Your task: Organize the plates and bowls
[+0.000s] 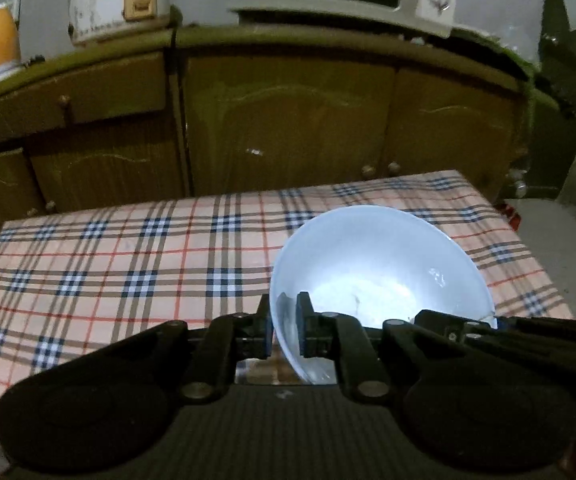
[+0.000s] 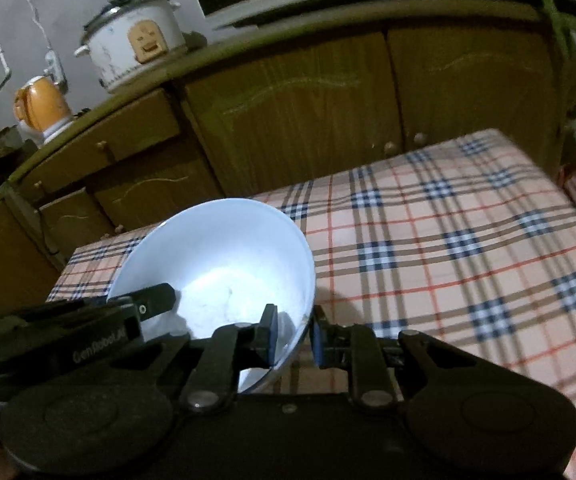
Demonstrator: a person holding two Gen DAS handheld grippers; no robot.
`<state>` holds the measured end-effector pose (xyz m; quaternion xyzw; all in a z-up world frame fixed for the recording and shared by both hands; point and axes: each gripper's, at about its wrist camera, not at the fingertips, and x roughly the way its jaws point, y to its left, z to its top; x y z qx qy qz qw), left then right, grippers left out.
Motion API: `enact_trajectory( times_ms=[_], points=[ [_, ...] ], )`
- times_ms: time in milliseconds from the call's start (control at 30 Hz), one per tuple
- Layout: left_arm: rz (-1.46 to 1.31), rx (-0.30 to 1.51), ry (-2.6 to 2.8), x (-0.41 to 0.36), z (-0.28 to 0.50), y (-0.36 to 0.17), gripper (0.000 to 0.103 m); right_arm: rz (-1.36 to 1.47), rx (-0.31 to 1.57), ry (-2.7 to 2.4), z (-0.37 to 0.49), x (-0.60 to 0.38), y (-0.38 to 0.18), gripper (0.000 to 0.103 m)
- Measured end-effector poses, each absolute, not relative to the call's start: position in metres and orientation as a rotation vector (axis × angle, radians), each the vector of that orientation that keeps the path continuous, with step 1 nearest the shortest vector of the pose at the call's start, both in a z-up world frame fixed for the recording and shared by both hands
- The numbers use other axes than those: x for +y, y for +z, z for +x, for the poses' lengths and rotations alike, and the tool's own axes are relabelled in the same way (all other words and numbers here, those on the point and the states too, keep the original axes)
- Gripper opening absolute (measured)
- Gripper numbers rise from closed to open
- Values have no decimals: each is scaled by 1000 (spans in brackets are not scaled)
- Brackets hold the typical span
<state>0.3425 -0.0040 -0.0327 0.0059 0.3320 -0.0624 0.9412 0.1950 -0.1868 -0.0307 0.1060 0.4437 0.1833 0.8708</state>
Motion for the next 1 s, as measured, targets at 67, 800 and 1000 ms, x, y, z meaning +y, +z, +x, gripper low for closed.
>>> enact_trajectory(
  times_ms=[67, 800, 1000],
  points=[
    [26, 667, -132, -11, 327, -25, 12, 233, 919, 380, 184, -197, -20, 23],
    [56, 607, -194, -51, 217, -7, 15, 225, 822, 325, 60, -269, 42, 23],
    [60, 619, -204, -53, 205, -16, 15, 226, 832, 317, 42, -277, 37, 23]
  ],
)
